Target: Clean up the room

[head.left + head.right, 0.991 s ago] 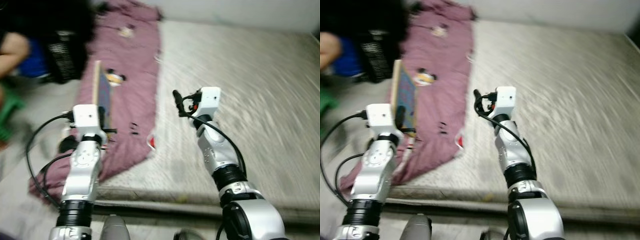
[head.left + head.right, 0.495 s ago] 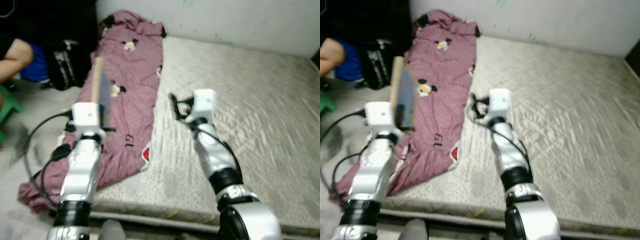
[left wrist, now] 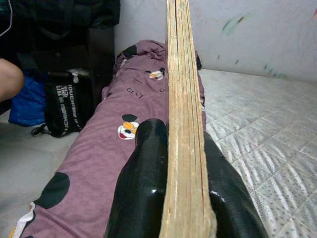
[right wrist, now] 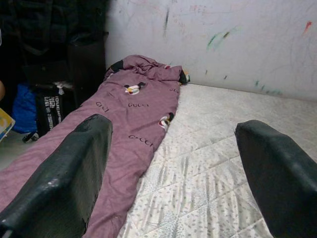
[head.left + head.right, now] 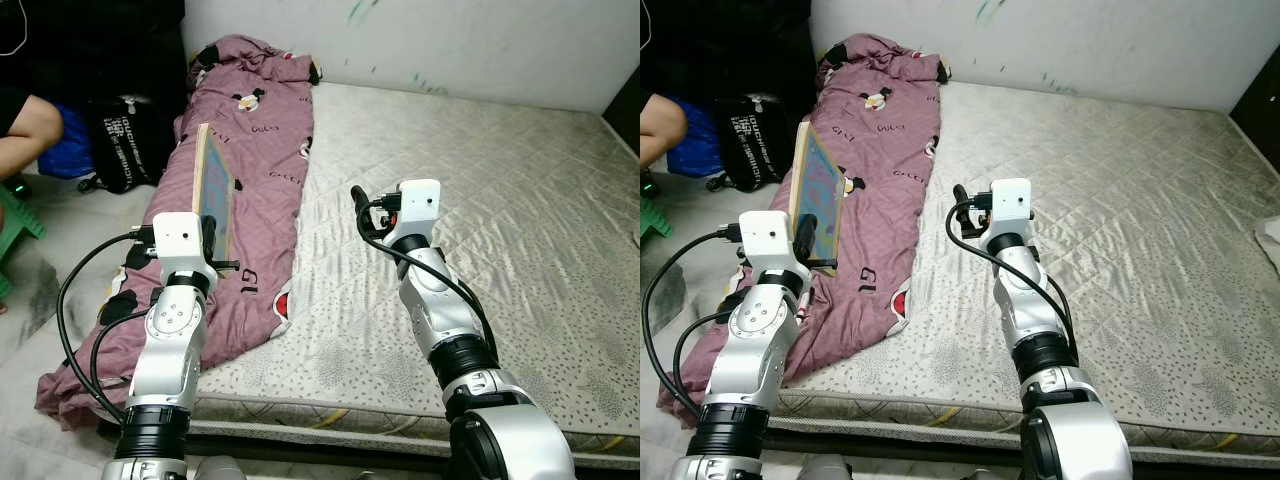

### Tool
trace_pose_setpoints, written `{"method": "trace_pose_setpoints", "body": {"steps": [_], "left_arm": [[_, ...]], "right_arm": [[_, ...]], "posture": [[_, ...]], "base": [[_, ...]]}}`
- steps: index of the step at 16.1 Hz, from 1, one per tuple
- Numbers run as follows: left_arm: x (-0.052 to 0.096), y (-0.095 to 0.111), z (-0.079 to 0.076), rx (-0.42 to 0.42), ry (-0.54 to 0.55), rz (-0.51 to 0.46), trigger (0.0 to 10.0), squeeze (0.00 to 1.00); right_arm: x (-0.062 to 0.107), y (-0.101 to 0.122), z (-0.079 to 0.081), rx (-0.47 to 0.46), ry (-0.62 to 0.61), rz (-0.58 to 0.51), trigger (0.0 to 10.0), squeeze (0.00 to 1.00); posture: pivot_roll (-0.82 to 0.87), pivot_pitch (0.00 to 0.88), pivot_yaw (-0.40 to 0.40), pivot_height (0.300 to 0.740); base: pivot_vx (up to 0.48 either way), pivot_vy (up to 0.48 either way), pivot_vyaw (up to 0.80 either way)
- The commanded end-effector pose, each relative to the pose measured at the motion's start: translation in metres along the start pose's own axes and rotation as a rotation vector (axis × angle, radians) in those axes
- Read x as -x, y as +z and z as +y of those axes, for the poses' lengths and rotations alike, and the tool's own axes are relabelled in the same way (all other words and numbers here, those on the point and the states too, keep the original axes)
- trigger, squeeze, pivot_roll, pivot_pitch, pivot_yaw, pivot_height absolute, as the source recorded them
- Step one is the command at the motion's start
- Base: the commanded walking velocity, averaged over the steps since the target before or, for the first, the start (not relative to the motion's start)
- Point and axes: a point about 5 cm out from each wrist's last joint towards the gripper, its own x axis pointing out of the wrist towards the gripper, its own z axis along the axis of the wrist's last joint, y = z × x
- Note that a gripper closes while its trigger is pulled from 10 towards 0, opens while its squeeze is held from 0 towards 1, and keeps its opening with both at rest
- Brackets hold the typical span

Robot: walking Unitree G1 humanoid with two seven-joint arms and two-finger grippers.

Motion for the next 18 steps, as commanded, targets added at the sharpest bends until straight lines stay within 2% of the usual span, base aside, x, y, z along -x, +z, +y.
{"method": "trace_pose_setpoints", "body": {"steps": [1, 10, 13, 18], "left_arm": [[-0.0024, 0.0089, -0.0010, -0.003, -0.005, -0.036, 10.0, 0.00], [-0.0024, 0.0089, -0.0010, -0.003, -0.005, -0.036, 10.0, 0.00], [-0.0053, 0.0082, -0.0105, 0.053, -0.043, -0.036, 10.0, 0.00], [-0.0055, 0.0086, -0.0098, 0.056, -0.034, -0.045, 10.0, 0.00]], "right_arm": [[0.0008, -0.0019, -0.0016, 0.001, -0.005, 0.010, 10.0, 0.00], [0.0008, -0.0019, -0.0016, 0.001, -0.005, 0.010, 10.0, 0.00], [-0.0024, -0.0022, -0.0001, 0.011, -0.012, 0.025, 10.0, 0.00], [-0.0032, -0.0018, -0.0017, 0.024, -0.021, 0.028, 10.0, 0.00]], "posture": [[0.07, 0.000, -0.074, 0.740], [0.07, 0.000, -0.074, 0.740], [0.06, 0.000, -0.091, 0.740], [0.06, 0.000, -0.092, 0.740]], "base": [[0.000, 0.000, 0.00], [0.000, 0.000, 0.00], [0.000, -0.087, 0.00], [0.000, 0.000, 0.00]]}}
